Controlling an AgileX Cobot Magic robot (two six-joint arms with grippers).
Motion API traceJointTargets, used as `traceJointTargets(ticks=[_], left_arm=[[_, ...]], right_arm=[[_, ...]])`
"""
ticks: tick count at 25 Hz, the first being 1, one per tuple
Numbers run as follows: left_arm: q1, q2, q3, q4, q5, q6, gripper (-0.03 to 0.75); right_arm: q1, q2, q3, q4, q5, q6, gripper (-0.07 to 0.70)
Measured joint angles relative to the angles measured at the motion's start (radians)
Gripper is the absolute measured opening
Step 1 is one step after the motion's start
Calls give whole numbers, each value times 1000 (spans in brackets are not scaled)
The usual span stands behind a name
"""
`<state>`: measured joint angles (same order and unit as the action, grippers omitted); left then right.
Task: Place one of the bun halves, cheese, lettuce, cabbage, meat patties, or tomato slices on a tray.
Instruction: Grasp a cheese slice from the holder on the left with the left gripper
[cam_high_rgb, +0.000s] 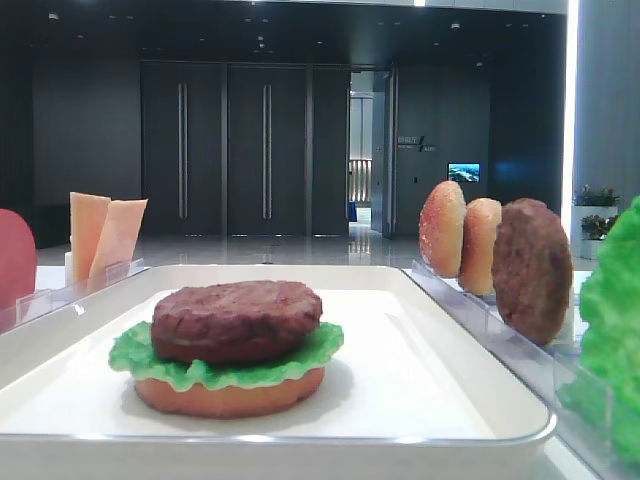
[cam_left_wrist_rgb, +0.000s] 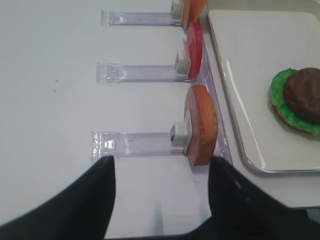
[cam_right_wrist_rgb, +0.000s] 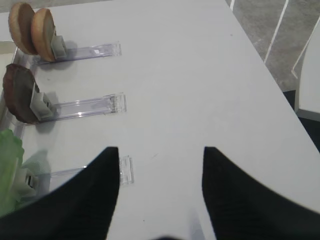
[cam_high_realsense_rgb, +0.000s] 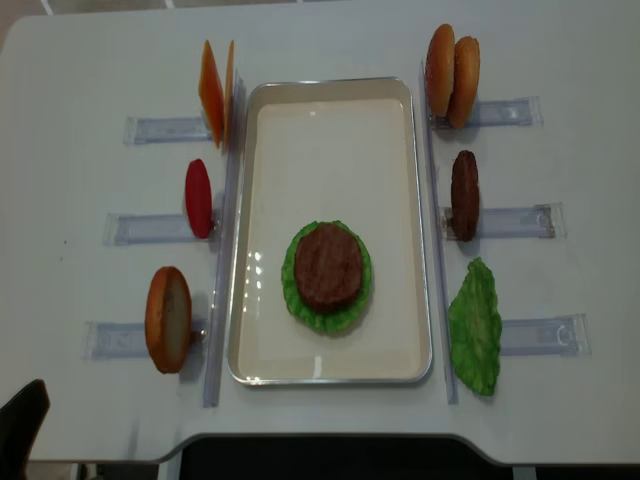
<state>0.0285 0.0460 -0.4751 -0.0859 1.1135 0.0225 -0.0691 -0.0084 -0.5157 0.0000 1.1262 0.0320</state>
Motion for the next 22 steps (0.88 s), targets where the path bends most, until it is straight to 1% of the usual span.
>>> traceJointTargets(ticks=[17, 22], left_arm=[[0, 306, -181, 1, 22, -12, 454], [0, 438, -265, 1, 47, -16, 454]], right_arm=[[0, 0, 0, 0, 0, 0, 361], [0, 0, 0, 0, 0, 0, 361]])
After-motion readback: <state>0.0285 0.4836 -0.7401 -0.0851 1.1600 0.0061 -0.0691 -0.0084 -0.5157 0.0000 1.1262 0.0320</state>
